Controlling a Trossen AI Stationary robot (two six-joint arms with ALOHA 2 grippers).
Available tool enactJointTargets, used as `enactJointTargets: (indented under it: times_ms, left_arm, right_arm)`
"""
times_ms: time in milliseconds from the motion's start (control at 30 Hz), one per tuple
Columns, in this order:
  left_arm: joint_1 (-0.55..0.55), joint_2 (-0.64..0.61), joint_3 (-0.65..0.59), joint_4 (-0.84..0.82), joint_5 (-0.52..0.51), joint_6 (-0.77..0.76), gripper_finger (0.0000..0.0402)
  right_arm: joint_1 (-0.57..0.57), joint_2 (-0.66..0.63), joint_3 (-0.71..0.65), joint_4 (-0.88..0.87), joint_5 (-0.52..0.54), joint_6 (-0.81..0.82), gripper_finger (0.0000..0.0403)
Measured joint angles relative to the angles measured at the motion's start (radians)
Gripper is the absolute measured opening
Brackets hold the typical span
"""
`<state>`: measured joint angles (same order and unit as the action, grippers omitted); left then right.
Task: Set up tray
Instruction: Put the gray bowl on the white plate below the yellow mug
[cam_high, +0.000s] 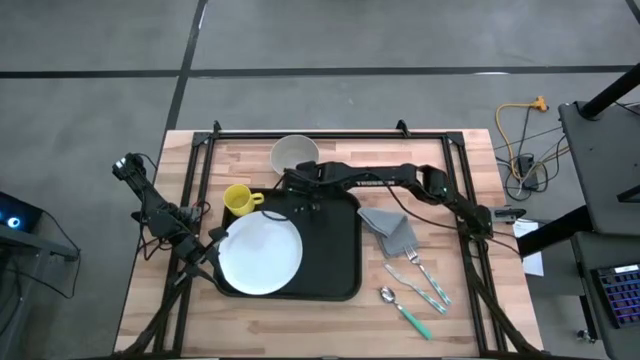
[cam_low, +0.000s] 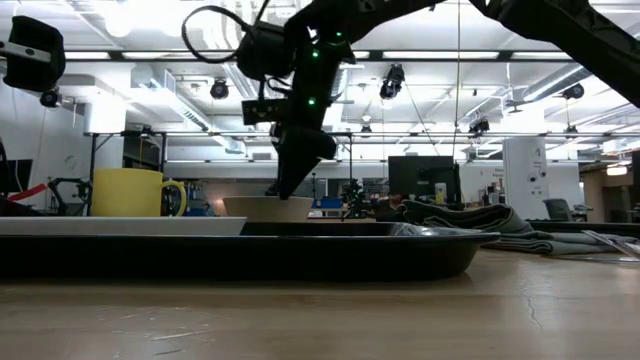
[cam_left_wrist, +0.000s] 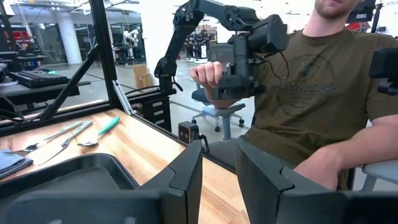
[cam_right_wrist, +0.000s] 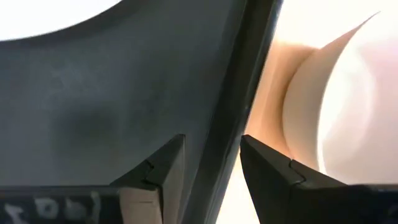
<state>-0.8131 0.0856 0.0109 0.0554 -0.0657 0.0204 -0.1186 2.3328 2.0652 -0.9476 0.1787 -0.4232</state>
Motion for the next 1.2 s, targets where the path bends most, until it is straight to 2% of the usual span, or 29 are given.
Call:
enactJointTargets:
  times_ms: [167,233,400,567,700,933,1200]
  left_arm:
    - [0.0,0.0,0.0,0.0,0.0,0.0,0.0079]
    - [0.0,0.0,0.0,0.0,0.0,0.0,0.0079]
    - [0.0,0.0,0.0,0.0,0.0,0.0,0.0079]
    - [0.0,0.0,0.0,0.0,0.0,0.0,0.0079]
    - [0.0,0.0,0.0,0.0,0.0,0.0,0.0079]
    - [0.0,0.0,0.0,0.0,0.0,0.0,0.0079]
    - [0.0,0.0,0.0,0.0,0.0,0.0,0.0079]
  right_arm:
    - [-0.024,-0.068,-0.071,0.016,-0.023,0.002,0.0144]
    - [-0.034,-0.12,-0.126,0.063,-0.063,0.004,0.0144]
    - [-0.044,-0.261,-0.338,0.286,-0.153,-0.054,0.0144]
    - [-0.053,-0.361,-0.538,0.515,-0.156,-0.168,0.0144]
    - [-0.074,-0.413,-0.644,0.684,-0.153,-0.187,0.0144]
    - [-0.086,-0.445,-0.685,0.726,-0.15,-0.106,0.0144]
    - [-0.092,-0.443,-0.682,0.721,-0.152,-0.248,0.0144]
